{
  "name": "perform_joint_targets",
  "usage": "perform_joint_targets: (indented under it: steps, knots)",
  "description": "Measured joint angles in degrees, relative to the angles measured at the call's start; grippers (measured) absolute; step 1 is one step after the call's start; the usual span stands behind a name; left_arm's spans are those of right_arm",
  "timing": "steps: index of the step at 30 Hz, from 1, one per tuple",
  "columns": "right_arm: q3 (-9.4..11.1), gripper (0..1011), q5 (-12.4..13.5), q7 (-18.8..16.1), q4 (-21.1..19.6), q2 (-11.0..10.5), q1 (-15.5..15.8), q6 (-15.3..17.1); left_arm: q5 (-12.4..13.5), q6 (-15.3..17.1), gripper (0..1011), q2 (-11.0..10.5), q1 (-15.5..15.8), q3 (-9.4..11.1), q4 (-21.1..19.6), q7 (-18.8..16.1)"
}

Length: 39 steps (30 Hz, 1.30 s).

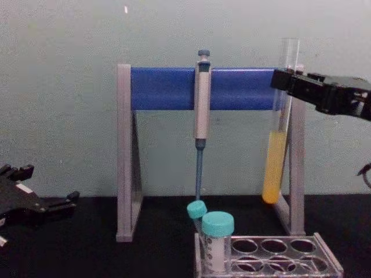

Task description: Pick up the test tube from the test tube rack, shake it, then place it back into the test tube rack.

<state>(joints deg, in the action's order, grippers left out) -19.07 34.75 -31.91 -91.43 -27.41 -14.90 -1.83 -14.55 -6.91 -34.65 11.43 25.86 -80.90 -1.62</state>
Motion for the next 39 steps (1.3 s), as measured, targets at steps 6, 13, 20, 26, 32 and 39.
perform_joint_targets:
  steps: [6, 13, 20, 26, 32, 39]
  knots:
    - [-0.4, 229, 2.0, -1.8, -2.0, -3.2, 0.7, 2.2, 0.0, 0.0, 1001, 0.0, 0.0, 0.0, 0.0, 0.0]
    - [0.1, 229, 2.0, -0.1, -4.8, -7.3, 2.6, 4.0, 0.0, 0.0, 1001, 0.0, 0.0, 0.0, 0.0, 0.0]
    - [1.5, 229, 1.6, 2.9, -5.4, -8.6, 3.9, 3.8, 0.0, 0.0, 1001, 0.0, 0.0, 0.0, 0.0, 0.0]
    - [1.1, 229, 0.0, 4.1, -4.0, -6.7, 2.9, 2.2, 0.0, 0.0, 1001, 0.0, 0.0, 0.0, 0.0, 0.0]
    - [-0.1, 229, -1.3, 3.9, -1.9, -4.6, 1.5, 0.8, 0.0, 0.0, 1001, 0.0, 0.0, 0.0, 0.0, 0.0]
    - [-1.3, 229, -2.3, 2.6, -0.3, -3.3, 0.4, 0.2, 0.0, 0.0, 1001, 0.0, 0.0, 0.0, 0.0, 0.0]
